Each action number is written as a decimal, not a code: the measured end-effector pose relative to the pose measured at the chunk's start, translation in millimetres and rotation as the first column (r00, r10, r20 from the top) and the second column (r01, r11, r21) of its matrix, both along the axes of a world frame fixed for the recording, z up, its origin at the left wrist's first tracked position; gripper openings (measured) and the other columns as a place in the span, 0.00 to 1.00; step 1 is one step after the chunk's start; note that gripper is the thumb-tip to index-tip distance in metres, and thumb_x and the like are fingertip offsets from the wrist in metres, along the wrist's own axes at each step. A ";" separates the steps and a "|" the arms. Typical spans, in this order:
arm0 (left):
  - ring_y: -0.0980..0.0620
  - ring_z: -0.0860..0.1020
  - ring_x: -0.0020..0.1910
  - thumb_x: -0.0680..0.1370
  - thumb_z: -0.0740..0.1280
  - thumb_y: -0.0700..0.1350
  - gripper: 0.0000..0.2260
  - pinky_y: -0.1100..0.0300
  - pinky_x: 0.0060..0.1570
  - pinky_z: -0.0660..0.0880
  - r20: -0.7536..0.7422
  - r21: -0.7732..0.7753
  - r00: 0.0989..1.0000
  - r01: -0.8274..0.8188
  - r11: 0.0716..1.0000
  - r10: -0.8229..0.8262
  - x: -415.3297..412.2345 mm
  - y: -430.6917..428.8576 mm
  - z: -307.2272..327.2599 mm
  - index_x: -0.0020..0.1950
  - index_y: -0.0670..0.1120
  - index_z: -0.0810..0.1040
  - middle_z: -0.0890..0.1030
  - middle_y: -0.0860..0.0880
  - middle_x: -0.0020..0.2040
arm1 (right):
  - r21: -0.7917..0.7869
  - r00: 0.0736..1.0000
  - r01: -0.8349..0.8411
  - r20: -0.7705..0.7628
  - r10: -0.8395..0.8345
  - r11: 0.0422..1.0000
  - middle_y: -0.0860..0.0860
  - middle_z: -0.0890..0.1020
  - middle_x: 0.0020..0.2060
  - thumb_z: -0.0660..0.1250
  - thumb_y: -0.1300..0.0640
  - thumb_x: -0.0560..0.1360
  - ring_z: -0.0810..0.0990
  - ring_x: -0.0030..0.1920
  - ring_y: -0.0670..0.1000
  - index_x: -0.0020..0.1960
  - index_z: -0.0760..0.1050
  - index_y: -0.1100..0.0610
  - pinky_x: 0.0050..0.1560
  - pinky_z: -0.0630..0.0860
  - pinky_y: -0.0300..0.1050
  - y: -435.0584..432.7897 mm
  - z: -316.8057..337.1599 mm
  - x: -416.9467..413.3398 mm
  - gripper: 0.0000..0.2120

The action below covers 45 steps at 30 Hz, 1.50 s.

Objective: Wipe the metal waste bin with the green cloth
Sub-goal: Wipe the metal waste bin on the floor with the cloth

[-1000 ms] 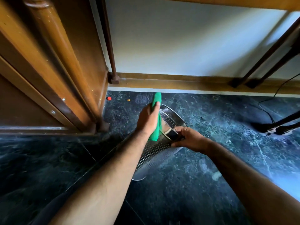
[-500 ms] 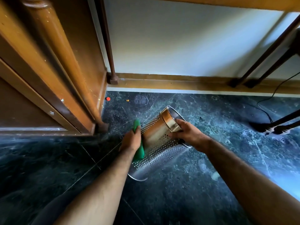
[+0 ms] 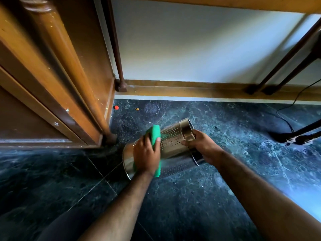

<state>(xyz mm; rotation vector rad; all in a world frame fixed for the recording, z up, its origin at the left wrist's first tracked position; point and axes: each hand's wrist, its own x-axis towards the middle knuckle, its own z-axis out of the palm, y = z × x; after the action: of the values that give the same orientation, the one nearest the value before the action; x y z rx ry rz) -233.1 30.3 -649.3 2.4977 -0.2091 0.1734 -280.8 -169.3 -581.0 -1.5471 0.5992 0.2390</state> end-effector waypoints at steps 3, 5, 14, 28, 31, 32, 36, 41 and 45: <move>0.33 0.82 0.51 0.82 0.59 0.58 0.26 0.46 0.50 0.77 -0.281 0.097 0.932 -0.209 0.973 0.228 28.0 12.0 -2.5 0.55 0.36 0.82 0.84 0.33 0.53 | 0.007 0.992 -0.118 0.056 0.117 0.993 0.56 0.86 0.48 0.76 0.66 0.68 0.84 0.48 0.55 0.55 0.80 0.57 0.53 0.79 0.51 5.5 0.7 -3.7 0.16; 0.34 0.81 0.57 0.82 0.55 0.62 0.30 0.47 0.57 0.78 -0.501 0.098 0.839 -0.189 0.977 0.213 48.4 6.7 8.0 0.58 0.37 0.81 0.83 0.33 0.57 | 0.019 0.975 -0.198 0.106 0.195 0.980 0.52 0.87 0.46 0.74 0.68 0.70 0.84 0.48 0.50 0.55 0.80 0.58 0.50 0.79 0.41 9.5 3.7 -6.5 0.15; 0.49 0.84 0.47 0.78 0.57 0.66 0.26 0.52 0.44 0.83 -0.241 -0.378 0.954 0.075 0.923 -0.176 37.0 -60.7 63.6 0.59 0.48 0.79 0.83 0.46 0.53 | -0.150 0.943 -0.314 0.063 0.326 0.937 0.52 0.88 0.45 0.74 0.74 0.68 0.86 0.45 0.49 0.52 0.81 0.60 0.50 0.81 0.43 2.4 18.5 -15.2 0.16; 0.39 0.79 0.65 0.81 0.52 0.66 0.35 0.50 0.66 0.73 -0.807 -0.133 0.590 -0.231 0.964 0.031 72.3 -6.3 14.7 0.68 0.40 0.78 0.80 0.36 0.66 | -0.019 0.950 -0.296 0.099 0.297 0.955 0.54 0.86 0.43 0.74 0.72 0.69 0.85 0.44 0.51 0.48 0.80 0.59 0.44 0.82 0.43 6.0 24.2 -13.9 0.12; 0.44 0.83 0.47 0.76 0.53 0.71 0.33 0.56 0.47 0.77 -0.748 -0.281 0.659 -0.205 0.938 -0.080 79.3 -38.5 45.3 0.60 0.47 0.81 0.84 0.41 0.53 | -0.069 0.937 -0.340 0.061 0.344 0.938 0.55 0.86 0.43 0.72 0.75 0.69 0.85 0.43 0.49 0.50 0.79 0.62 0.44 0.81 0.41 1.2 28.4 -16.6 0.13; 0.46 0.82 0.43 0.76 0.54 0.71 0.31 0.59 0.41 0.75 -0.682 -0.307 0.724 -0.158 0.938 -0.102 75.9 -46.5 53.4 0.58 0.48 0.81 0.84 0.43 0.50 | -0.080 0.934 -0.349 0.051 0.353 0.934 0.55 0.86 0.43 0.73 0.75 0.69 0.85 0.42 0.49 0.50 0.79 0.62 0.42 0.81 0.38 0.7 31.5 -17.0 0.13; 0.48 0.83 0.45 0.77 0.56 0.67 0.25 0.60 0.40 0.75 -0.333 -0.357 0.913 0.110 0.928 -0.236 37.6 -56.2 59.1 0.56 0.51 0.80 0.84 0.48 0.50 | -0.098 0.960 -0.271 0.047 0.277 0.957 0.58 0.87 0.41 0.76 0.71 0.68 0.84 0.34 0.48 0.52 0.79 0.63 0.32 0.79 0.38 10.3 37.4 -12.8 0.15; 0.59 0.75 0.34 0.82 0.58 0.59 0.17 0.75 0.27 0.67 -0.254 -0.326 0.961 0.023 0.945 -0.111 8.8 -20.1 19.3 0.54 0.49 0.81 0.83 0.49 0.44 | -0.082 0.980 -0.191 0.038 0.195 0.978 0.52 0.87 0.39 0.74 0.69 0.71 0.85 0.35 0.48 0.51 0.80 0.58 0.33 0.79 0.38 9.6 37.5 -18.7 0.11; 0.41 0.82 0.52 0.84 0.54 0.58 0.25 0.60 0.44 0.73 -0.650 -0.139 0.759 -0.168 0.976 0.038 35.2 5.7 -1.5 0.62 0.40 0.80 0.84 0.36 0.58 | -0.067 0.965 -0.250 0.067 0.254 0.966 0.50 0.88 0.38 0.72 0.71 0.71 0.87 0.38 0.47 0.46 0.82 0.52 0.36 0.80 0.36 8.6 35.8 -22.3 0.14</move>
<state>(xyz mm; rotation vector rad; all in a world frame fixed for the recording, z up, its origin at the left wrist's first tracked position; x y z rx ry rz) -197.9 36.0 -650.8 2.2232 0.2289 -0.6018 -303.0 -160.7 -545.2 -1.6816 0.3513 0.3568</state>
